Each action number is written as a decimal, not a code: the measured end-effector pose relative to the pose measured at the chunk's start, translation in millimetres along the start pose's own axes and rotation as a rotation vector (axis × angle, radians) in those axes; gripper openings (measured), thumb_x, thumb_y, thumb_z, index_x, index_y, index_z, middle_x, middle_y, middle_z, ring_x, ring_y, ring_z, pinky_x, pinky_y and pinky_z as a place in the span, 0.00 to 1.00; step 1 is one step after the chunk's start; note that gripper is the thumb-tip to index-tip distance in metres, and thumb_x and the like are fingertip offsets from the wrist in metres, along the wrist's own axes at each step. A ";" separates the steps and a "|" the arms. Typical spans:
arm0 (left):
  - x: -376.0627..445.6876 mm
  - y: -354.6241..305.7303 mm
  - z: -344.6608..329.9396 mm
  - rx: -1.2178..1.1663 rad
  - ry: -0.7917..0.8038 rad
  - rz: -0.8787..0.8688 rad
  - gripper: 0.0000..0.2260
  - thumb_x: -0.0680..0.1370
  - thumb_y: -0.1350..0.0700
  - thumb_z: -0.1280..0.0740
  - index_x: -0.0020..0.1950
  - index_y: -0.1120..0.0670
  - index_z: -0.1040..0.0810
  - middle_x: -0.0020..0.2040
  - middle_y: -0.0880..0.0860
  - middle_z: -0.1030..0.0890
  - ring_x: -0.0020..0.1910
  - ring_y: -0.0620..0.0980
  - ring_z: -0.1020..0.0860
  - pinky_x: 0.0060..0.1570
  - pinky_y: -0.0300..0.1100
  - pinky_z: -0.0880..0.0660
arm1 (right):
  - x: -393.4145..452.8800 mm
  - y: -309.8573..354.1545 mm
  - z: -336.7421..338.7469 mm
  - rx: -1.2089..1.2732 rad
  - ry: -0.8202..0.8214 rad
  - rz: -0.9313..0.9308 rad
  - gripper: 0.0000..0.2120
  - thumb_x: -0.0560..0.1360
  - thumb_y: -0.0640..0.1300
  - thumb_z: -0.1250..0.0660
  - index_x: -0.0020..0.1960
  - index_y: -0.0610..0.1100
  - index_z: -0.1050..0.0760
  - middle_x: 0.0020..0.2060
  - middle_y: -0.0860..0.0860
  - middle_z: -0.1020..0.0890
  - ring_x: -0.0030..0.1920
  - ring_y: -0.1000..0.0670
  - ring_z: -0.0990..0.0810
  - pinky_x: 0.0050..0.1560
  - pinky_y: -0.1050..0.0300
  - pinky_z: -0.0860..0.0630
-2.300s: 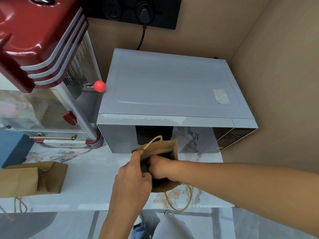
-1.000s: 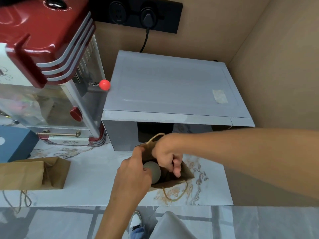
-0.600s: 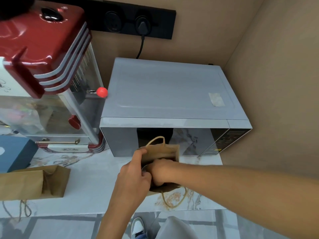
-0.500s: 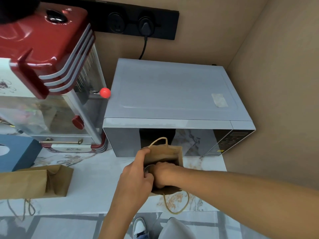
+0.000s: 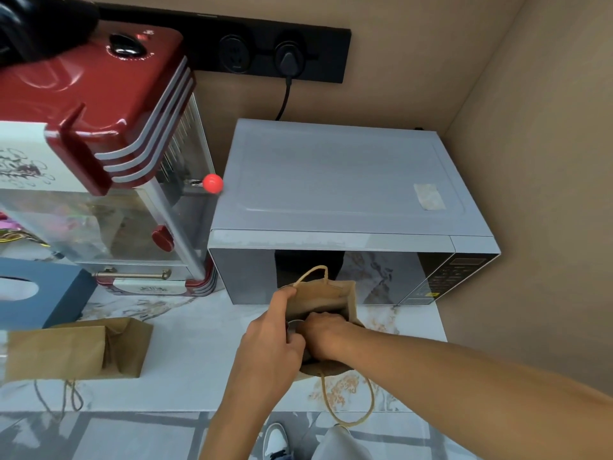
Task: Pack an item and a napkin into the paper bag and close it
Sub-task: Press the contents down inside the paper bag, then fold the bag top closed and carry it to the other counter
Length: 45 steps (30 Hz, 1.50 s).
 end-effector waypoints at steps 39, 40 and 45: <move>4.2 37.2 -34.5 -0.455 0.086 0.167 0.17 0.68 0.63 0.23 0.48 0.44 0.23 0.46 0.52 0.19 0.37 0.50 0.22 0.33 0.41 0.21 | -58.4 -86.1 -52.7 1.394 -0.721 0.258 0.23 0.69 0.33 0.27 0.53 0.58 0.22 0.47 0.49 0.27 0.49 0.46 0.22 0.45 0.58 0.19; 4.8 37.5 -35.7 -0.381 0.072 0.146 0.21 0.67 0.64 0.23 0.50 0.42 0.23 0.48 0.50 0.21 0.39 0.50 0.23 0.34 0.41 0.21 | -56.8 -84.7 -54.4 1.345 -0.746 0.234 0.27 0.68 0.32 0.27 0.55 0.61 0.23 0.47 0.50 0.29 0.51 0.46 0.23 0.48 0.57 0.19; 5.5 41.5 -38.7 -0.193 0.003 0.087 0.17 0.67 0.63 0.22 0.50 0.46 0.17 0.47 0.43 0.23 0.43 0.45 0.22 0.40 0.32 0.25 | -51.7 -94.4 -65.8 1.249 -0.885 0.041 0.31 0.68 0.33 0.26 0.55 0.67 0.28 0.48 0.56 0.32 0.36 0.57 0.29 0.45 0.71 0.25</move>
Point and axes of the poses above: each hand's wrist, its own x-axis towards the middle knuckle, its own z-axis out of the back of the hand, y = z × x, the point moved 6 cm from there along x, towards the middle knuckle
